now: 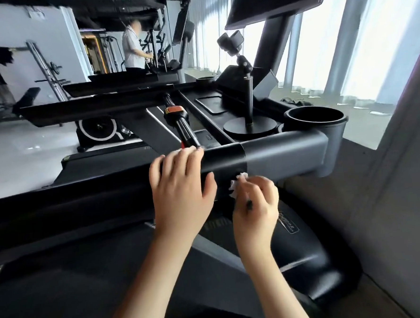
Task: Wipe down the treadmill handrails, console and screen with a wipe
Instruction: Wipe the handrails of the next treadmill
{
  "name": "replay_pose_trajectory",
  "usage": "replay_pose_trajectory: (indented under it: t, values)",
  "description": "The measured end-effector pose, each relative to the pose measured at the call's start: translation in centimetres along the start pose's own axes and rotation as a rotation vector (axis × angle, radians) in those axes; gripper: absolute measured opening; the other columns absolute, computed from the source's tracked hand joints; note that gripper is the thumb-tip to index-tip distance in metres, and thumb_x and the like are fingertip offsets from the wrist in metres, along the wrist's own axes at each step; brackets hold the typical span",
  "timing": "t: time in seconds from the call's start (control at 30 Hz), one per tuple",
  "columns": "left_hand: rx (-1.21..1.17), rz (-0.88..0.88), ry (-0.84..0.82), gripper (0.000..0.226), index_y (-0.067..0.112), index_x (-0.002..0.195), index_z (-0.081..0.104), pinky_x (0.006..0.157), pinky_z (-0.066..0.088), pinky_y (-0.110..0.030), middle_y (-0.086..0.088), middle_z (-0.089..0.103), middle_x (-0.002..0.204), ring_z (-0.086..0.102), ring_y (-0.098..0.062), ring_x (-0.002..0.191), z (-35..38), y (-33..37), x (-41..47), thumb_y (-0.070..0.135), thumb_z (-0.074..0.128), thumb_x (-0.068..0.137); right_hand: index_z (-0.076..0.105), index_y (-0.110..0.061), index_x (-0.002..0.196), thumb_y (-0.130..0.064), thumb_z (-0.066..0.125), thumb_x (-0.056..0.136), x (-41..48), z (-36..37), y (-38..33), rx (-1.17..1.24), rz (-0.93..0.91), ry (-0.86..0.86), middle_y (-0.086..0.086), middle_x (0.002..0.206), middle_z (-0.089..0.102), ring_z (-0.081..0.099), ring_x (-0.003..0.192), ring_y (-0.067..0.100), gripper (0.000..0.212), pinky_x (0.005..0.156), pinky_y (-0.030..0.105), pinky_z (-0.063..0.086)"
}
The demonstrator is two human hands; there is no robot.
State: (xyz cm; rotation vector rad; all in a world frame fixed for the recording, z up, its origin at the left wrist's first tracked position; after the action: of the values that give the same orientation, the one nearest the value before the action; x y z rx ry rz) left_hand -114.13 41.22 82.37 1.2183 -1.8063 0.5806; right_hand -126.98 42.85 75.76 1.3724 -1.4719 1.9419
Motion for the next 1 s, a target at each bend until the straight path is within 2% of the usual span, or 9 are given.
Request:
replay_pose_trajectory:
  t: [0.07,0.17,0.23,0.37,0.5,0.67,0.73,0.83,1.0]
  values:
    - [-0.004,0.003,0.016,0.038,0.011,0.115,0.063,0.103,0.031,-0.041,-0.002,0.064,0.116,0.056,-0.025,0.108,0.0,0.0,0.0,0.029,0.052,0.084,0.072,-0.001,0.087,-0.008,0.055,0.091,1.0,-0.3,0.5,-0.014,-0.002,0.022,0.01,0.093,0.063,0.057,0.086,0.025,0.018,0.082,0.018,0.043]
    - [-0.013,0.005,0.032,0.038,0.01,0.114,0.063,0.103,0.031,-0.041,-0.002,0.064,0.115,0.055,-0.025,0.108,0.0,0.1,0.0,0.028,0.052,0.083,0.07,0.001,0.082,-0.009,0.057,0.091,2.0,-0.8,1.2,-0.025,0.08,0.118,0.011,0.091,0.063,0.059,0.08,0.03,0.018,0.074,0.027,0.047]
    - [-0.013,0.005,0.037,0.038,0.01,0.114,0.063,0.103,0.031,-0.04,-0.002,0.064,0.115,0.055,-0.025,0.108,0.1,0.1,-0.1,0.028,0.052,0.083,0.071,0.0,0.085,-0.006,0.057,0.09,2.2,-0.7,0.5,-0.028,0.072,0.108,0.01,0.091,0.063,0.059,0.08,0.03,0.016,0.073,0.024,0.045]
    - [-0.024,-0.003,0.041,0.038,0.01,0.113,0.064,0.102,0.031,-0.04,-0.002,0.064,0.114,0.056,-0.025,0.108,0.0,0.2,0.1,0.028,0.052,0.082,0.074,-0.004,0.098,0.007,0.062,0.08,4.8,-0.3,-0.9,-0.057,-0.065,-0.009,0.009,0.091,0.063,0.05,0.085,0.024,0.024,0.077,0.016,0.037]
    - [-0.032,-0.013,0.04,0.038,0.01,0.113,0.064,0.102,0.031,-0.041,-0.002,0.064,0.114,0.056,-0.026,0.108,0.0,0.3,0.1,0.028,0.052,0.082,0.077,-0.007,0.079,-0.004,0.06,0.075,9.8,0.0,-0.8,-0.185,-0.066,-0.121,0.01,0.079,0.062,0.052,0.077,0.036,0.017,0.058,0.019,0.022]
    - [-0.039,-0.018,0.046,0.038,0.01,0.112,0.063,0.101,0.032,-0.041,-0.002,0.064,0.113,0.056,-0.027,0.106,-0.1,0.4,0.1,0.028,0.052,0.08,0.074,-0.006,0.066,0.005,0.063,0.068,11.3,1.8,-1.3,-0.146,-0.194,-0.405,0.011,0.073,0.061,0.055,0.068,0.039,0.016,0.061,0.023,0.017]
    - [-0.042,-0.025,0.044,0.038,0.01,0.111,0.064,0.101,0.031,-0.041,-0.002,0.064,0.113,0.055,-0.027,0.106,-0.1,0.3,0.1,0.029,0.051,0.08,0.074,-0.005,0.064,-0.001,0.058,0.069,12.1,1.6,-0.5,-0.189,-0.153,-0.401,0.011,0.073,0.06,0.055,0.069,0.04,0.018,0.061,0.023,0.018]
    - [-0.04,-0.029,0.018,0.039,0.01,0.11,0.063,0.101,0.031,-0.043,-0.003,0.064,0.113,0.056,-0.028,0.106,-0.1,0.3,0.2,0.03,0.049,0.08,0.075,-0.003,0.071,0.003,0.063,0.075,12.1,0.3,0.3,-0.278,-0.05,-0.288,0.012,0.079,0.06,0.053,0.078,0.038,0.014,0.061,0.023,0.021]
    - [-0.004,-0.049,-0.049,0.036,0.012,0.105,0.063,0.102,0.029,-0.048,-0.002,0.063,0.106,0.055,-0.028,0.104,-0.2,0.6,0.8,0.034,0.049,0.08,0.077,-0.008,0.082,-0.004,0.062,0.072,9.5,0.1,-1.2,-0.208,-0.161,-0.282,0.008,0.079,0.062,0.05,0.077,0.031,0.018,0.064,0.024,0.037]
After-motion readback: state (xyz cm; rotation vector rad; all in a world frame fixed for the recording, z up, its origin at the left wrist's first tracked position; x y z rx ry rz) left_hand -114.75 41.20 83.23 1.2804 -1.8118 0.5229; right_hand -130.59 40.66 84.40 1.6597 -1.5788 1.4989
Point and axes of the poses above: each hand's wrist, its own x-axis towards the middle knuckle, its own z-axis out of the palm, y = z × x, the point moved 4 cm from there along x, towards the middle knuckle
